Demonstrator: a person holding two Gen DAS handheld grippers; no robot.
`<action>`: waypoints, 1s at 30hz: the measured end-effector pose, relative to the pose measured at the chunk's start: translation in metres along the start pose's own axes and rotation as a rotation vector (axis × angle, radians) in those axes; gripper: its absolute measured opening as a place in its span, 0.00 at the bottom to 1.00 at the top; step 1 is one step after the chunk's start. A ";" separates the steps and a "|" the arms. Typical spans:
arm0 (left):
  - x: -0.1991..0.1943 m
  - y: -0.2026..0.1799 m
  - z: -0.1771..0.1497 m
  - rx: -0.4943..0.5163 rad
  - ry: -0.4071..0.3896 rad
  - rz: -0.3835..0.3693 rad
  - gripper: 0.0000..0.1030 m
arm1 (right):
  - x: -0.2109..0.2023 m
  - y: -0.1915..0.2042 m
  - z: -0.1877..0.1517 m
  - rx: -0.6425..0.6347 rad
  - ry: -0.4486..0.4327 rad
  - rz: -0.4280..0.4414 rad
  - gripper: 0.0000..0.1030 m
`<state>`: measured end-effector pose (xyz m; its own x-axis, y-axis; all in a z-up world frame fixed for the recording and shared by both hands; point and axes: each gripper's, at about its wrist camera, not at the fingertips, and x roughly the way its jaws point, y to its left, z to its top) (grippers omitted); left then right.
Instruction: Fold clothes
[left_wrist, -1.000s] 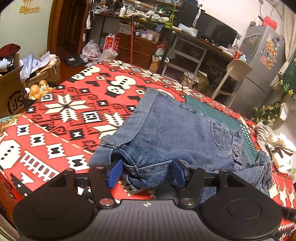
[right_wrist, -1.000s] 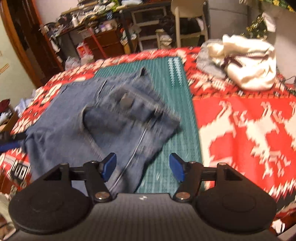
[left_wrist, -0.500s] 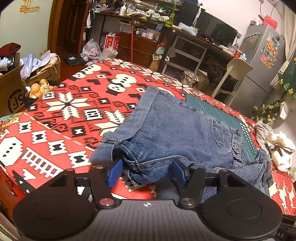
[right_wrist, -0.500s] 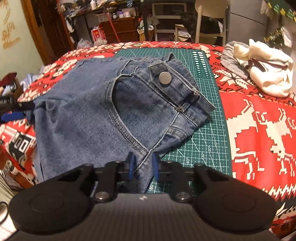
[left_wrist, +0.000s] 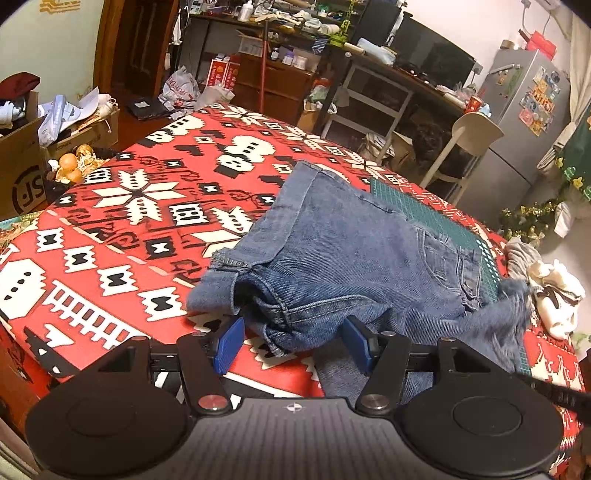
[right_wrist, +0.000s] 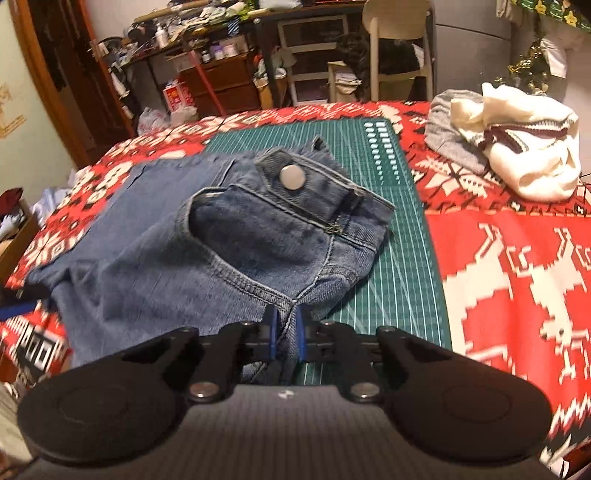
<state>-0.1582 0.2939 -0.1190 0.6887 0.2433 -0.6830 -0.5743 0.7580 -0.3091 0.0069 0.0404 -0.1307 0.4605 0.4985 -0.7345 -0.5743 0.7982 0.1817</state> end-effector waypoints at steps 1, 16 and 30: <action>0.000 0.001 0.000 -0.001 0.001 0.001 0.57 | 0.003 0.000 0.004 0.000 -0.005 -0.005 0.11; -0.005 0.011 0.000 -0.029 0.007 0.013 0.57 | 0.055 -0.021 0.063 0.017 -0.068 -0.123 0.09; -0.005 -0.003 -0.001 0.060 -0.005 0.069 0.64 | 0.040 -0.035 0.056 -0.021 -0.033 -0.130 0.24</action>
<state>-0.1606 0.2898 -0.1158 0.6509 0.2988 -0.6979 -0.5929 0.7742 -0.2214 0.0830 0.0512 -0.1298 0.5539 0.4027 -0.7287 -0.5226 0.8495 0.0722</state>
